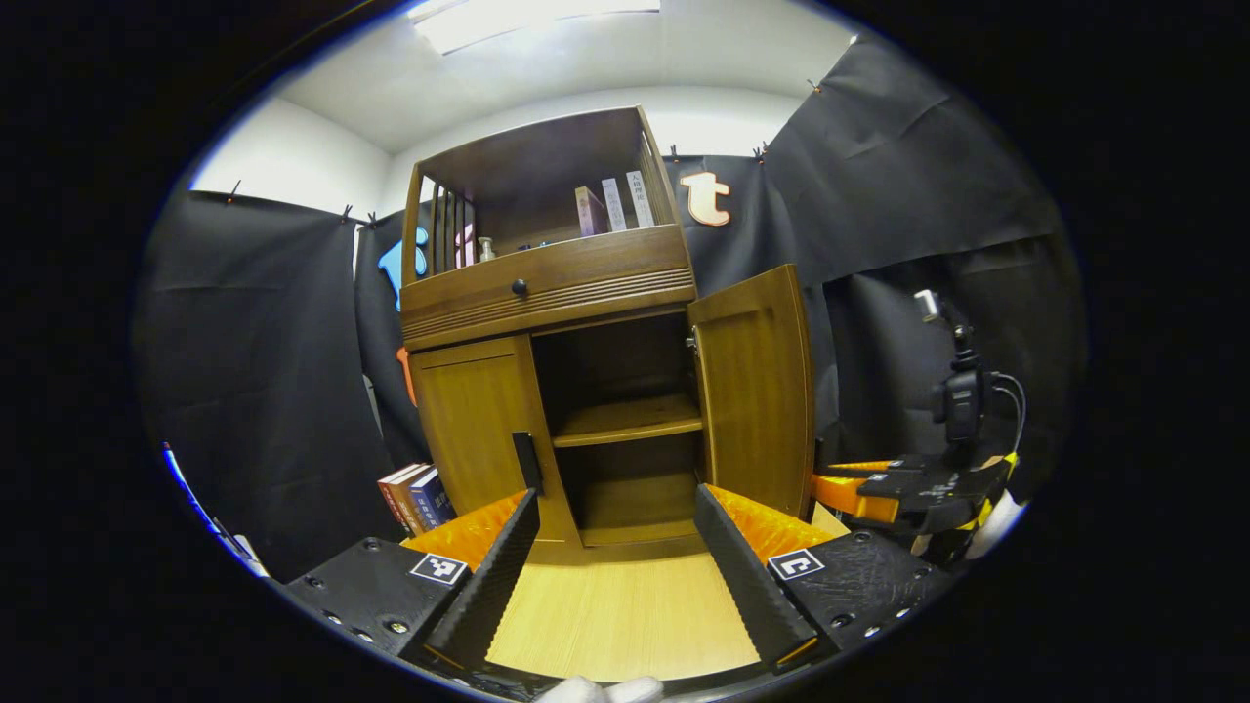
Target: Open the right door of the double-door shoe cabinet with the right hand, and open the left door with the left hand.
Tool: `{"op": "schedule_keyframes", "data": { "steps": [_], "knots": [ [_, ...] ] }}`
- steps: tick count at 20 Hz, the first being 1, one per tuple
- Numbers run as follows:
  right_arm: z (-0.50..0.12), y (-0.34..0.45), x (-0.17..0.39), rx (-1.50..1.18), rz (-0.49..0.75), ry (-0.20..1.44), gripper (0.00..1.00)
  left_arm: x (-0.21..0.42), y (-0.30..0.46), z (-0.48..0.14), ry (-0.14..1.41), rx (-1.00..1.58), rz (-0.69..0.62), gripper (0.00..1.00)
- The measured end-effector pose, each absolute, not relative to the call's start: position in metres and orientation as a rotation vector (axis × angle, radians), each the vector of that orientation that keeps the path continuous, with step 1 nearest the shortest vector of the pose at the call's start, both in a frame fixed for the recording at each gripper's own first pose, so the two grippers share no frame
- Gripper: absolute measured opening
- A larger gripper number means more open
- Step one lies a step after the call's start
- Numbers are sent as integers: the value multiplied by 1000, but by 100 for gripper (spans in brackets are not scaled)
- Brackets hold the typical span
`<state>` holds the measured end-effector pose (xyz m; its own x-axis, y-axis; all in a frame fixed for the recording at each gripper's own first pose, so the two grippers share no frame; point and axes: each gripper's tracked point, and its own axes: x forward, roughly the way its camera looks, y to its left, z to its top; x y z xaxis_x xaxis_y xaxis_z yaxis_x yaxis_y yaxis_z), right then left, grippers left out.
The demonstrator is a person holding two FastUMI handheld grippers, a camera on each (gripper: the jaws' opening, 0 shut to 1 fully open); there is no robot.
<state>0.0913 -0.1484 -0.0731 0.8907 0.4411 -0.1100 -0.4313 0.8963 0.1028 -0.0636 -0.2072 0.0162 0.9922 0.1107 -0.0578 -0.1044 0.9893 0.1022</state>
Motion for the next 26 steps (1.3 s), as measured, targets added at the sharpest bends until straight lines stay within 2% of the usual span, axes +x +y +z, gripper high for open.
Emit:
{"op": "schedule_keyframes", "data": {
  "steps": [1,2,5,8,11,14,17,26],
  "knots": [
    [-69,-157,87,83,424,118,44,-62,-202,16,62,100,110,96],
    [-62,-164,81,96,402,107,42,-60,-199,17,61,101,109,96],
    [-46,-168,66,137,343,91,70,-53,-185,18,50,99,98,96],
    [-26,-161,52,140,291,65,81,-40,-162,12,40,88,78,96],
    [-2,-143,42,127,193,-4,87,-29,-138,4,30,67,47,96],
    [10,-101,31,129,142,-36,99,-17,-107,-8,57,36,17,96],
    [26,-61,27,133,94,-81,99,-3,-60,-10,48,31,22,96],
    [10,53,21,73,99,-7,99,53,35,-23,2,18,37,96]
  ]
}}
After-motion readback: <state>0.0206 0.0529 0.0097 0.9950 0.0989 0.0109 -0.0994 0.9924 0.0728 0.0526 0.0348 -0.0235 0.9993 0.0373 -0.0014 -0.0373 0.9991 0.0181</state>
